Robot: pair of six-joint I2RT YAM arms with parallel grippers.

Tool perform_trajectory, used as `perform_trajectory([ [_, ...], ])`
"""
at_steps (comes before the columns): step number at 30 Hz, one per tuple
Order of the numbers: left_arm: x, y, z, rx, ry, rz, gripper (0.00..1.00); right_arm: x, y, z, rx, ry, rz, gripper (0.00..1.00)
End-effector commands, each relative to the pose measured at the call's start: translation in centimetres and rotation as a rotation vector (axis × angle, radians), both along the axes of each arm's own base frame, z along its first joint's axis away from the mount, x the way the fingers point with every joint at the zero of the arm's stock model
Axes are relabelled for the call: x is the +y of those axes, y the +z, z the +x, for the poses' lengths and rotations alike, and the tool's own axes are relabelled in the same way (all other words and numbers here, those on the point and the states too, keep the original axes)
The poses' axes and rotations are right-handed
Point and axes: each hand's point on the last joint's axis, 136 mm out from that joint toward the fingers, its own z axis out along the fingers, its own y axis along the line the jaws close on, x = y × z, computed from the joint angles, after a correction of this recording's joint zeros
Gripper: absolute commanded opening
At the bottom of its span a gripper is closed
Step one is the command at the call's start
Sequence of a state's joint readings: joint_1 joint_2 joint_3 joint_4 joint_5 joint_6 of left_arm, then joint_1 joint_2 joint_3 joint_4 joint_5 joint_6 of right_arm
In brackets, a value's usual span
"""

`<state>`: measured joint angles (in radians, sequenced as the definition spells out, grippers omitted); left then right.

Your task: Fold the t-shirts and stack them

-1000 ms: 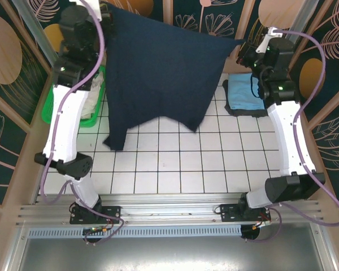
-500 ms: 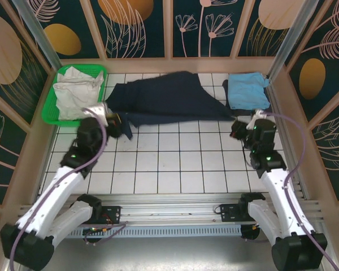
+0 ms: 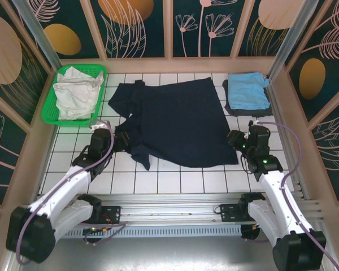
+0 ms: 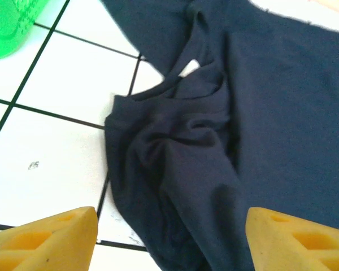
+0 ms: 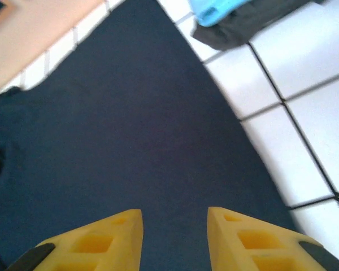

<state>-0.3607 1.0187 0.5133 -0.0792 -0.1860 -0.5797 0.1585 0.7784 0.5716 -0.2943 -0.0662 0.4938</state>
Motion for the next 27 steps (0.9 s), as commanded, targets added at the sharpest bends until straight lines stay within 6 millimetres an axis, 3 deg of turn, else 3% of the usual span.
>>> perform_trajectory([
  [1,0.4,-0.5,2.9,-0.001,0.053,0.061,0.63,3.8,3.2,1.8,-0.1,0.113,0.014,0.38],
  [3,0.3,-2.1,4.0,0.042,0.058,0.088,0.6,6.4,2.9,2.6,-0.106,0.178,-0.009,0.42],
  [5,0.4,-3.9,4.9,0.085,0.074,0.118,0.61,8.4,1.3,3.4,-0.08,0.23,-0.02,0.43],
  [9,0.3,-6.7,6.3,0.148,0.073,0.139,0.55,10.0,-2.6,4.9,-0.008,0.27,-0.015,0.43],
  [11,0.0,-7.9,6.6,0.177,0.056,0.134,0.43,10.4,-4.6,5.5,0.019,0.271,-0.01,0.43],
  [13,0.1,-9.0,6.1,0.221,0.055,0.151,0.21,11.2,-6.6,5.7,0.063,0.302,-0.013,0.42],
  [16,1.5,-9.7,4.3,0.27,0.1,0.186,0.03,10.5,-9.8,5.6,0.142,0.268,-0.063,0.42],
  [18,2.3,-9.5,2.8,0.279,0.13,0.181,0.0,9.3,-11.6,5.5,0.19,0.215,-0.097,0.42],
  [27,4.4,-6.7,-2.0,0.234,0.276,0.053,0.0,4.8,-16.2,3.4,0.336,0.073,-0.082,0.41],
])
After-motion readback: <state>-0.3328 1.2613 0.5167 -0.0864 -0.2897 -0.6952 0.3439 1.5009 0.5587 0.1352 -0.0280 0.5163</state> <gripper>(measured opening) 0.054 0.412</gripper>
